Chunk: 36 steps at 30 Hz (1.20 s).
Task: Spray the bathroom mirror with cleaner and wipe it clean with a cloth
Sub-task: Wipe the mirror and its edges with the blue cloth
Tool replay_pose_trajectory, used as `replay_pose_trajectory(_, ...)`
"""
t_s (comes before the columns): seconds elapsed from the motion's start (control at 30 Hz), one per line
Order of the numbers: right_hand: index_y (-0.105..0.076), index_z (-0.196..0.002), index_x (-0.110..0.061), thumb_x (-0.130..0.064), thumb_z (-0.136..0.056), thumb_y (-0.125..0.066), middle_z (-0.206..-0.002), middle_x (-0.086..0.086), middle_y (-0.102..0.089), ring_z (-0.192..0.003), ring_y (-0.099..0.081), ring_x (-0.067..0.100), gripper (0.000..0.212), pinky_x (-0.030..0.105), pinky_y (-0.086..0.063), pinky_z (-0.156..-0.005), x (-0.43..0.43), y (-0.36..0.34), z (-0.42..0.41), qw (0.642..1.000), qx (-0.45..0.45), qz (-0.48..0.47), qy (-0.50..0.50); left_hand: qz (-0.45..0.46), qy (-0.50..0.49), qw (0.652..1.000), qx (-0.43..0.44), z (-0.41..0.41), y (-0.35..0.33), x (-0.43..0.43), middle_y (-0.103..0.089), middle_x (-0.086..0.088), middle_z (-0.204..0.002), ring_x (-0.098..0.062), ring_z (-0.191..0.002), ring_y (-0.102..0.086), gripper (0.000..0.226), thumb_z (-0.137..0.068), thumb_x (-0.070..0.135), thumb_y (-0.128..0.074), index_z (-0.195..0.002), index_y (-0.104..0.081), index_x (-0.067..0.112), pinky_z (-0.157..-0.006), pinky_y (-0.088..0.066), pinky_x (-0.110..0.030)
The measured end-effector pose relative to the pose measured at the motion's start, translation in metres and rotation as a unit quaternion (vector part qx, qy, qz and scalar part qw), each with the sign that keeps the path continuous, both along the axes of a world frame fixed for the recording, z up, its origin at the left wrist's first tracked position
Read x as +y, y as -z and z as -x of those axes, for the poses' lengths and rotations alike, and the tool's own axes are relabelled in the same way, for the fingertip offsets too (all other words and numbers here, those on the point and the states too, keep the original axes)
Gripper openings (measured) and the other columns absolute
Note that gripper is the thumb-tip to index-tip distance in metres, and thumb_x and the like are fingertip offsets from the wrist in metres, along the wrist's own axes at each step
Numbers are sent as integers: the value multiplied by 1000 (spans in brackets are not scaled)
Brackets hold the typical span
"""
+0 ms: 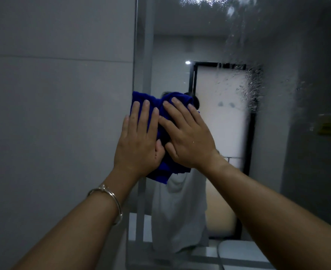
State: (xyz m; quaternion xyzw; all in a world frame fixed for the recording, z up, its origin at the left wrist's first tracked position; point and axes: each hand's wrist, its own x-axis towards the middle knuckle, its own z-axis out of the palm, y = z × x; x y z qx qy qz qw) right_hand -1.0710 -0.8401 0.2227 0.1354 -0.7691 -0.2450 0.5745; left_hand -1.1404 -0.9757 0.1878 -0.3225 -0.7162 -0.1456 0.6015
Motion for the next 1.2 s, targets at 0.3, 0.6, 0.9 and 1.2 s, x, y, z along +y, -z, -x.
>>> replay_pose_trajectory(0.3,-47,-137,-15,-36,-81,-26,-153,10,-32,-144,-21,27,63,43,-12,-116,-4,-110,-7,997,-1,48,56,-8,-77,997,-23,-11,-119,6,1,-19,-156,-33,-144,3,67,-93,34,-24,-149,-1,5,-116,-9,-48)
replay_pose_trajectory(0.6,-38,-143,-22,-26,-88,-40,-157,6,-22,-147,-10,22,55,41,-6,-117,61,-139,-45,994,8,104,25,-21,-57,998,-11,-47,-155,80,6,-19,-156,-34,-144,8,66,-94,33,-24,-149,3,7,-116,-2,-48)
replay_pose_trajectory(0.9,-40,-142,-20,-36,-80,-24,-156,7,-25,-146,-13,24,66,43,-10,-116,139,-120,-106,988,-13,150,35,-2,-34,999,-9,-101,-140,167,5,-20,-156,-35,-144,6,67,-93,35,-23,-149,1,7,-116,-4,-50)
replay_pose_trajectory(1.2,-43,-139,-20,-22,-88,-47,-156,4,-24,-146,-11,20,51,41,-8,-117,176,-110,-136,980,-32,198,10,-35,-35,999,-14,-129,-125,220,3,-20,-156,-34,-144,5,65,-94,35,-21,-149,0,7,-115,-3,-47)
